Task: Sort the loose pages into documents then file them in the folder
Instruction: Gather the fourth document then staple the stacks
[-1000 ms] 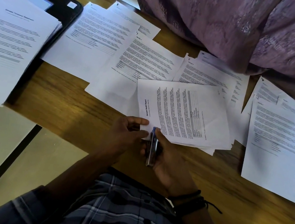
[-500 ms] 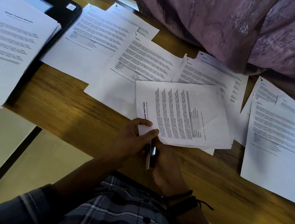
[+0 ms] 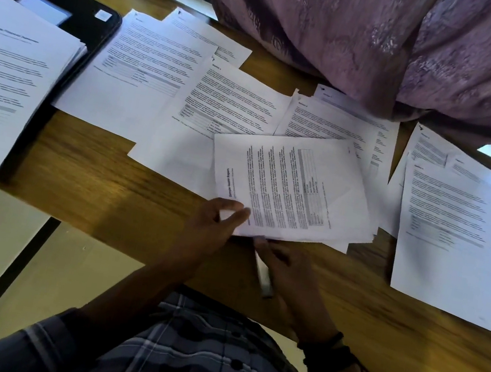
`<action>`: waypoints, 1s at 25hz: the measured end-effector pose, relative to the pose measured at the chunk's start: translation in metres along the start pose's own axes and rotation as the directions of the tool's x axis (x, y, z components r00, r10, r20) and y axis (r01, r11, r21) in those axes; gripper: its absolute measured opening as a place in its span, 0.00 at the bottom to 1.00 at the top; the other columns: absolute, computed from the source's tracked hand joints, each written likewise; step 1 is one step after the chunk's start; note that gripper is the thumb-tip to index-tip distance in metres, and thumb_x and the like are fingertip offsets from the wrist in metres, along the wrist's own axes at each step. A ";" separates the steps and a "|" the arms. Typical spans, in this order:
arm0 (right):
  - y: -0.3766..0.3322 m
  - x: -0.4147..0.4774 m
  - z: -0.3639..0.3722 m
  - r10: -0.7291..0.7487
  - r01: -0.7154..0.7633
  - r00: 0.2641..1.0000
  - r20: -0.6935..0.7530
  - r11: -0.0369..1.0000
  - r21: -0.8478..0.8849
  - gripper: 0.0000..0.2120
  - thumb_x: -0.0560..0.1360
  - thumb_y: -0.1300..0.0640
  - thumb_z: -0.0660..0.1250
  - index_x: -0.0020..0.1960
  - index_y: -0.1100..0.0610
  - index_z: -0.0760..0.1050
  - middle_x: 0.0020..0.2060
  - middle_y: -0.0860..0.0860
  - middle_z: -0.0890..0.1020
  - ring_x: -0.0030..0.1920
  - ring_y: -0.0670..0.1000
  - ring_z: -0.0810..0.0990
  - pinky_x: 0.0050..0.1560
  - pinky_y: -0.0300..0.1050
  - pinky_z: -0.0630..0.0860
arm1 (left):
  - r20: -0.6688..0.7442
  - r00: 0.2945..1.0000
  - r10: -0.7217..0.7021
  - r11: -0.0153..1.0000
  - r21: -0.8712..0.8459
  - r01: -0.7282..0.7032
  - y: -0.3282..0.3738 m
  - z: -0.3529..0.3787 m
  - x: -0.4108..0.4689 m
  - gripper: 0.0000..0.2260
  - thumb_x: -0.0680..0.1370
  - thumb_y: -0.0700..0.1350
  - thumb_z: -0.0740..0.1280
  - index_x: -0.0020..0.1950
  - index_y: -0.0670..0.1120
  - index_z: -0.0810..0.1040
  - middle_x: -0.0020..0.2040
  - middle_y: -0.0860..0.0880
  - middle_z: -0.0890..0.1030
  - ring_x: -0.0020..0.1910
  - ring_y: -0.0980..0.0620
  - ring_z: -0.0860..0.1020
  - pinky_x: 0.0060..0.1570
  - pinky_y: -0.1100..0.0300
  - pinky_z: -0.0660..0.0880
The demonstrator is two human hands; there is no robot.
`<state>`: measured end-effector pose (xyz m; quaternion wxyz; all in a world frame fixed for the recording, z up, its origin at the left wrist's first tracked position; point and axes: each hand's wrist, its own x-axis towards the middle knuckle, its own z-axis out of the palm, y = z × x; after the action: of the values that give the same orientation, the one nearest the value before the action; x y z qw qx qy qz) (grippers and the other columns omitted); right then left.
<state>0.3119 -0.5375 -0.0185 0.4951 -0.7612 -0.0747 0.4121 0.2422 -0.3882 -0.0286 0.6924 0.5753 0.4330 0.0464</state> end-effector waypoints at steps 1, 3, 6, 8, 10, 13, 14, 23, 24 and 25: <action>0.006 -0.003 -0.013 -0.094 0.073 0.991 -0.094 0.975 -0.209 0.14 0.75 0.41 0.68 0.45 0.51 0.82 0.35 0.48 0.83 0.34 0.43 0.79 0.37 0.36 0.76 | -0.026 0.998 0.065 0.998 0.006 -0.065 0.000 -0.002 0.000 0.10 0.76 0.45 0.72 0.57 0.47 0.79 0.62 0.51 0.78 0.56 0.55 0.79 0.47 0.63 0.80; 0.024 -0.003 -0.040 -0.317 0.145 0.914 -0.251 0.836 -0.528 0.14 0.76 0.45 0.68 0.37 0.53 0.76 0.28 0.46 0.76 0.29 0.43 0.73 0.32 0.33 0.66 | -0.035 0.986 0.163 0.987 0.017 -0.163 0.001 -0.006 -0.002 0.10 0.76 0.39 0.72 0.56 0.44 0.79 0.63 0.51 0.77 0.54 0.57 0.79 0.43 0.68 0.79; 0.043 0.000 -0.067 -0.383 0.110 0.855 -0.350 0.792 -0.600 0.06 0.75 0.50 0.71 0.45 0.52 0.78 0.38 0.46 0.77 0.44 0.52 0.77 0.44 0.45 0.71 | -0.046 0.945 0.323 0.945 0.058 -0.320 0.013 -0.010 -0.009 0.12 0.76 0.36 0.70 0.58 0.44 0.78 0.63 0.52 0.77 0.55 0.56 0.81 0.50 0.61 0.81; 0.050 0.003 -0.071 -0.299 0.002 0.889 -0.347 0.760 -0.649 0.18 0.73 0.46 0.73 0.57 0.56 0.78 0.52 0.53 0.77 0.59 0.57 0.74 0.59 0.53 0.69 | -0.074 0.875 0.478 0.875 0.121 -0.468 0.030 -0.012 -0.013 0.18 0.75 0.34 0.70 0.63 0.45 0.76 0.64 0.57 0.77 0.55 0.58 0.81 0.52 0.64 0.79; 0.046 0.005 -0.078 -0.399 0.043 0.849 -0.346 0.705 -0.708 0.25 0.69 0.43 0.75 0.59 0.57 0.76 0.57 0.56 0.77 0.62 0.60 0.72 0.63 0.59 0.69 | -0.090 0.801 0.592 0.805 0.122 -0.581 0.051 -0.017 -0.016 0.29 0.73 0.33 0.72 0.70 0.50 0.69 0.68 0.58 0.73 0.61 0.53 0.79 0.54 0.58 0.80; 0.014 0.011 -0.084 -0.499 0.182 0.786 -0.365 0.751 -0.634 0.29 0.69 0.51 0.77 0.65 0.57 0.72 0.60 0.58 0.75 0.58 0.51 0.71 0.55 0.47 0.72 | -0.076 0.775 0.628 0.776 -0.019 -0.630 0.088 -0.025 -0.027 0.37 0.70 0.36 0.75 0.74 0.53 0.63 0.75 0.52 0.67 0.66 0.46 0.76 0.52 0.47 0.81; 0.000 0.015 -0.083 -0.493 0.216 0.795 -0.354 0.775 -0.594 0.30 0.70 0.52 0.76 0.68 0.56 0.69 0.61 0.57 0.74 0.58 0.48 0.70 0.54 0.42 0.72 | -0.067 0.762 0.644 0.763 -0.018 -0.646 0.100 -0.028 -0.033 0.36 0.70 0.37 0.76 0.73 0.53 0.64 0.74 0.51 0.69 0.65 0.47 0.77 0.51 0.49 0.82; -0.114 0.044 -0.066 -0.596 0.592 0.802 0.026 0.801 0.095 0.30 0.68 0.59 0.75 0.67 0.53 0.70 0.63 0.47 0.78 0.65 0.45 0.76 0.64 0.47 0.73 | -0.034 0.659 0.751 0.628 -0.273 -0.729 0.159 -0.056 -0.057 0.11 0.70 0.36 0.70 0.48 0.49 0.86 0.47 0.50 0.86 0.47 0.49 0.84 0.46 0.58 0.79; -0.115 0.044 -0.060 -0.613 0.605 0.787 0.076 0.790 0.102 0.26 0.69 0.62 0.75 0.65 0.54 0.73 0.60 0.49 0.81 0.62 0.48 0.79 0.62 0.50 0.76 | -0.034 0.670 0.742 0.639 -0.267 -0.721 0.155 -0.056 -0.053 0.11 0.70 0.37 0.71 0.48 0.49 0.86 0.48 0.49 0.86 0.47 0.49 0.84 0.46 0.58 0.79; -0.113 0.045 -0.055 -0.622 0.617 0.777 0.098 0.783 0.079 0.23 0.70 0.64 0.75 0.63 0.54 0.74 0.58 0.51 0.82 0.60 0.50 0.80 0.60 0.52 0.78 | -0.045 0.678 0.734 0.648 -0.252 -0.719 0.150 -0.058 -0.051 0.10 0.70 0.39 0.71 0.49 0.49 0.85 0.49 0.48 0.86 0.48 0.48 0.84 0.47 0.57 0.79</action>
<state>0.4129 -0.4954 0.0581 0.6139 -0.6575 -0.3414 0.2724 0.2378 -0.3225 0.1265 0.6951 0.6098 0.1355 0.3559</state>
